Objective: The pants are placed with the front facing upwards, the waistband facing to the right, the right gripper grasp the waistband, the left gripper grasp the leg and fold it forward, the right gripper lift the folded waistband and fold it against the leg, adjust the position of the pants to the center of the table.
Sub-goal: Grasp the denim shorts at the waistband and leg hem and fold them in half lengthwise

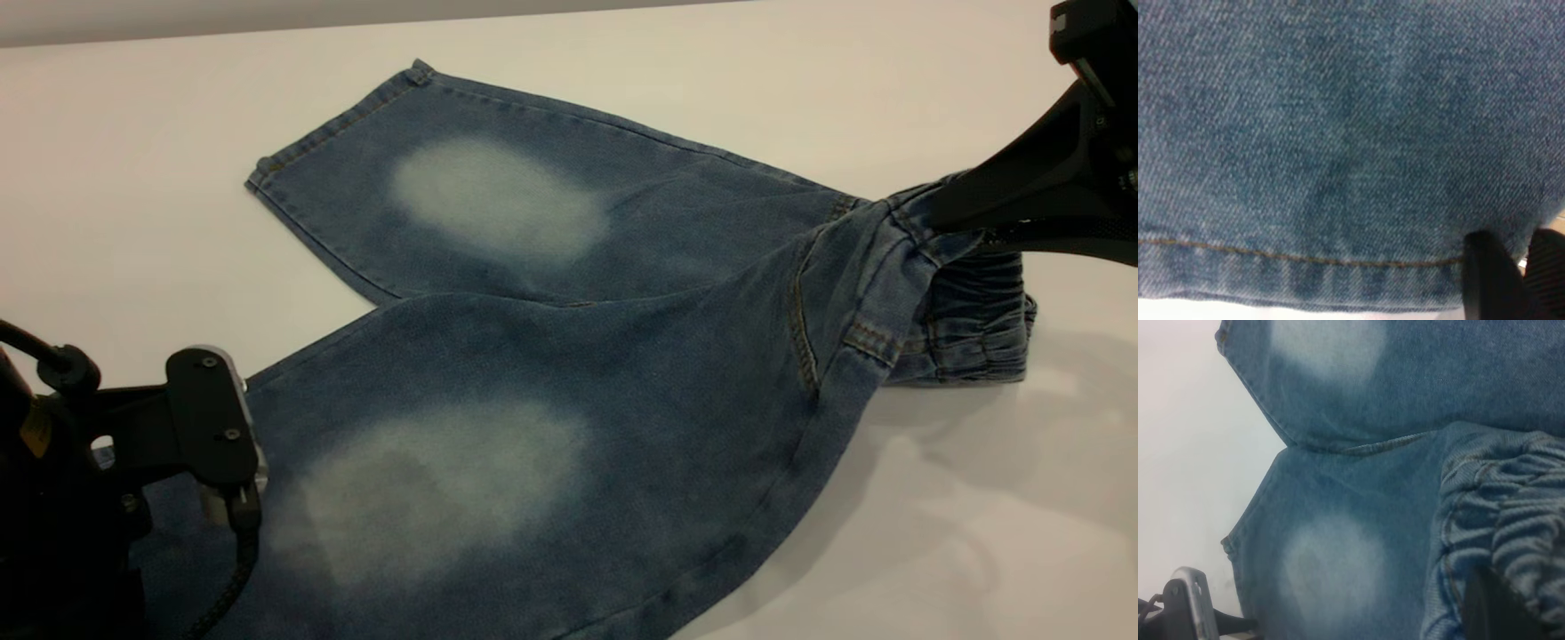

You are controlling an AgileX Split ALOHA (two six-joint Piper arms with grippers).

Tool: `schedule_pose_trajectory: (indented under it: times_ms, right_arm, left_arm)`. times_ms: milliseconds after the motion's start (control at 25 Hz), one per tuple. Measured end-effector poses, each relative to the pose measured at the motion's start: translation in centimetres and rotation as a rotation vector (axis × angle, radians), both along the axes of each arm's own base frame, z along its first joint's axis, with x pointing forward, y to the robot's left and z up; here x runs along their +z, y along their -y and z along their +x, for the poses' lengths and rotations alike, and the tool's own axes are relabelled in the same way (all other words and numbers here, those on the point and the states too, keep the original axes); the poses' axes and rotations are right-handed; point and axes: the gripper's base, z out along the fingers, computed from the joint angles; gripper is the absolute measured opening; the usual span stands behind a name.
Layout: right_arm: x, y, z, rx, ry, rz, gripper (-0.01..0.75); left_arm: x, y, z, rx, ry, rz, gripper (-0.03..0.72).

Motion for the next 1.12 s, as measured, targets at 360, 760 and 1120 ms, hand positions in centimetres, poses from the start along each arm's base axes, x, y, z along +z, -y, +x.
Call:
schedule_pose_trajectory:
  times_ms: [360,760,1120]
  right_arm:
    - [0.0,0.0,0.0,0.005,0.003,0.005,0.063]
    - [0.2,-0.2,-0.1,0.014,0.007,0.023,0.064]
    - [0.3,-0.2,0.2,-0.007,0.017,0.033,0.069]
  left_arm:
    - [0.0,0.3,0.5,0.040,-0.012,0.004,0.078]
    - [0.6,0.6,1.6,0.053,0.001,0.008,0.001]
    - [1.8,-2.0,6.1,0.225,0.130,-0.014,0.000]
